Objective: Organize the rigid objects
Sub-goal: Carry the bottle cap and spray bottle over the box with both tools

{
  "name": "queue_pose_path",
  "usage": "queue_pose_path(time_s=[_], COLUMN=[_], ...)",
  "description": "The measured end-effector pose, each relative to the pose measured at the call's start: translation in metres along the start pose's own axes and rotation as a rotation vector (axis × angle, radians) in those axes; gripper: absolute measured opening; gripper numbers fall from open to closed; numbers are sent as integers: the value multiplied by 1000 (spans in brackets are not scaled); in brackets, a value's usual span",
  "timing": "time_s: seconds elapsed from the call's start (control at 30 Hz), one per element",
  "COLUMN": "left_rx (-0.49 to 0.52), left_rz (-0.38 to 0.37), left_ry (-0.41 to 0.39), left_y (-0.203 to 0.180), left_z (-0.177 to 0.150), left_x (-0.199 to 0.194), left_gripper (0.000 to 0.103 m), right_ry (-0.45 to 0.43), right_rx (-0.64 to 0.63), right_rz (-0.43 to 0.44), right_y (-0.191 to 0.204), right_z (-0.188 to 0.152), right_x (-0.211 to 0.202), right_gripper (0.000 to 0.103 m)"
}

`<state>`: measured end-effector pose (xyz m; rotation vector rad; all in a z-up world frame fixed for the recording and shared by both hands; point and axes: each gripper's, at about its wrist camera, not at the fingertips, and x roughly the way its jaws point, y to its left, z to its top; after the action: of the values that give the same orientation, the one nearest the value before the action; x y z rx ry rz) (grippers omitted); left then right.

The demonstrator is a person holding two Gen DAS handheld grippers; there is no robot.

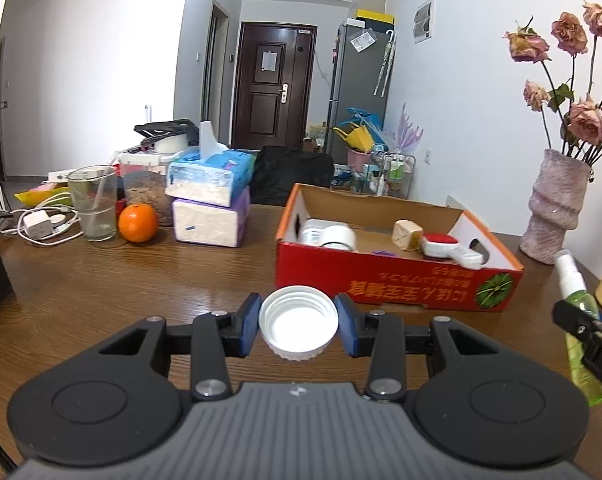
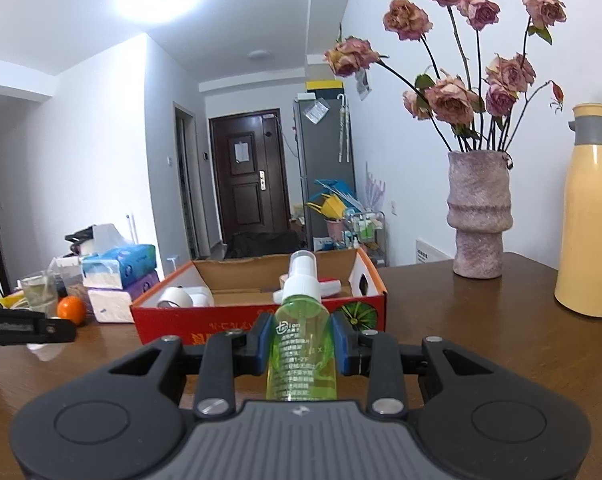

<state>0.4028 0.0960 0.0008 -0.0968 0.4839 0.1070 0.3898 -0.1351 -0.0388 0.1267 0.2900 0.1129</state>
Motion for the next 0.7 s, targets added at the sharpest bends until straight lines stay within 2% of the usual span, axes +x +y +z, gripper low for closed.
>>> queue_pose_path(time_s=[0.37,0.7], left_rx=[-5,-41], left_rz=[-15,-15], left_ry=[-14,-42], left_y=[-32,-47], left_z=[15,36], left_x=[9,31], left_gripper=[41,41], right_ry=[-43,-81], right_rx=[5,29], right_rz=[43,82], right_y=[4,6], right_z=[14,32], right_x=[5,35], right_gripper=[30,30])
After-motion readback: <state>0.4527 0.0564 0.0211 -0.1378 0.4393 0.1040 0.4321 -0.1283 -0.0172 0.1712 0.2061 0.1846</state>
